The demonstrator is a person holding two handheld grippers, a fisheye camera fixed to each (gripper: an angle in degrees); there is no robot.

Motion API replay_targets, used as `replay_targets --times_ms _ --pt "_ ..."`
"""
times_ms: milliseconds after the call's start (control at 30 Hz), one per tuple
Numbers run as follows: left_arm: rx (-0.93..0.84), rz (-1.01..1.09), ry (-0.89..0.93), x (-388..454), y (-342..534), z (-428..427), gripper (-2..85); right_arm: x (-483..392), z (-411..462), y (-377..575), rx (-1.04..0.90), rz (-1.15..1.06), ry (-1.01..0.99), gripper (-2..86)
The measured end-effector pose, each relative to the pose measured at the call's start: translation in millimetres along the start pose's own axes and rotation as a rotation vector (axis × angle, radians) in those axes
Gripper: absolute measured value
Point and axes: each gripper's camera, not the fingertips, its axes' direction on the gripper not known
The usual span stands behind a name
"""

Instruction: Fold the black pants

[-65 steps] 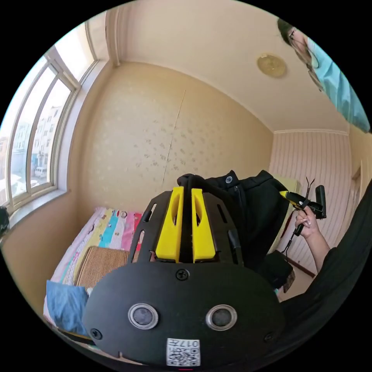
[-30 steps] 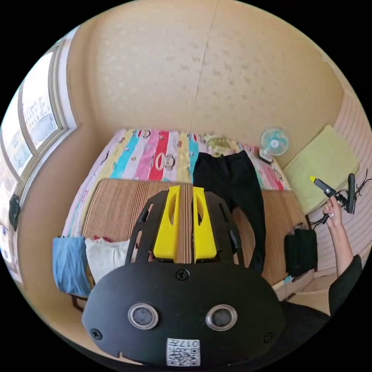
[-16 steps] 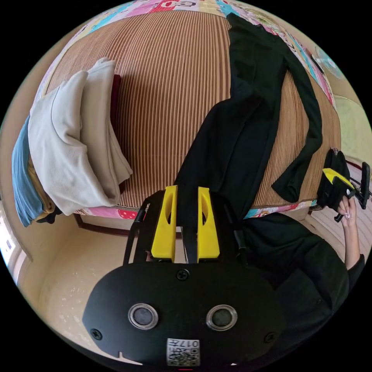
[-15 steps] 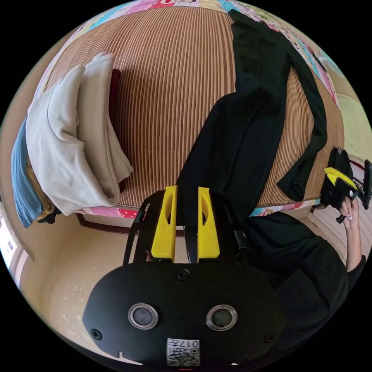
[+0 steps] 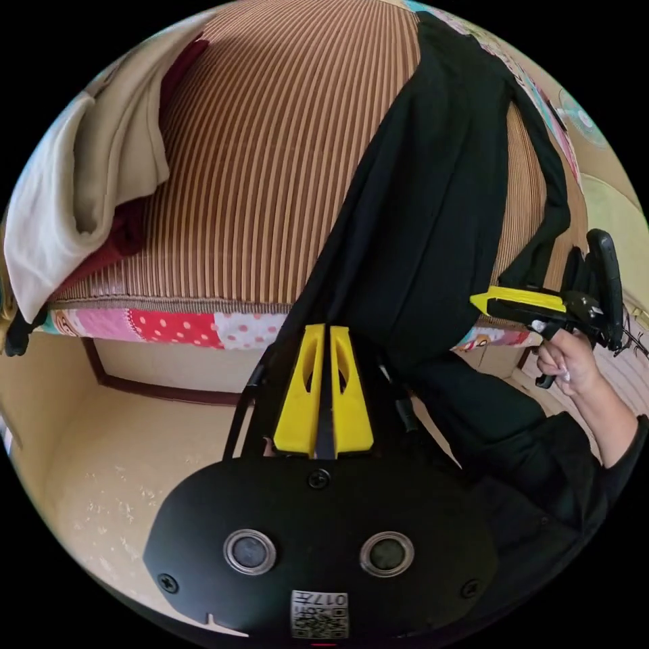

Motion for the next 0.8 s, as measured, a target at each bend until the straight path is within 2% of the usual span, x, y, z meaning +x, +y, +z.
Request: replay_targets --times_ms 100,233,333,433,467,533,600,633,667,733,800 --pt "-0.103 -0.078 -0.064 -14.8 23.3 13.1 0.4 24.8 -54.2 45.8 0.01 0.058 -0.047 3.3" --pt "-0.061 -0.138 -0.004 -35.2 53.3 1.6 0.5 71.6 -168.2 123.8 0.326 0.319 0.048 8.1" --pt "-0.026 -0.178 0.066 -45.6 62.0 -10.2 0.6 113.5 -214.2 153.3 0.427 0.483 -0.001 12.5" --pt "0.009 -0.138 0.061 -38.8 51.9 -23.8 0.7 129.0 -219.3 135.7 0.346 0.395 -0.087 15.1" --pt "0.013 -0.115 0.053 -33.2 43.8 -29.0 0.6 128.1 -213.1 124.0 0.262 0.345 -0.023 15.0" --pt "0.02 -0.076 0.053 -23.0 30.5 -38.0 0.6 132.2 -220.4 126.2 0.234 0.354 0.129 8.8" --pt "0.051 -0.018 0.057 -7.3 14.8 -55.5 0.4 157.4 -248.4 142.7 0.249 0.432 -0.02 6.3" --pt "0.062 -0.002 0.057 -3.4 11.5 -60.3 0.3 179.8 -270.9 165.3 0.314 0.478 -0.216 5.4" --pt "0.086 0.029 0.061 3.8 6.4 -69.4 0.1 200.5 -292.6 196.7 0.44 0.454 -0.447 4.7" --pt "0.117 0.069 0.082 12.5 0.9 -79.8 -0.1 228.3 -316.8 255.8 0.64 0.387 -0.696 4.2" --pt "0.13 0.097 0.123 20.1 -3.7 -85.1 -0.3 253.5 -322.9 316.1 0.767 0.34 -0.806 3.8"
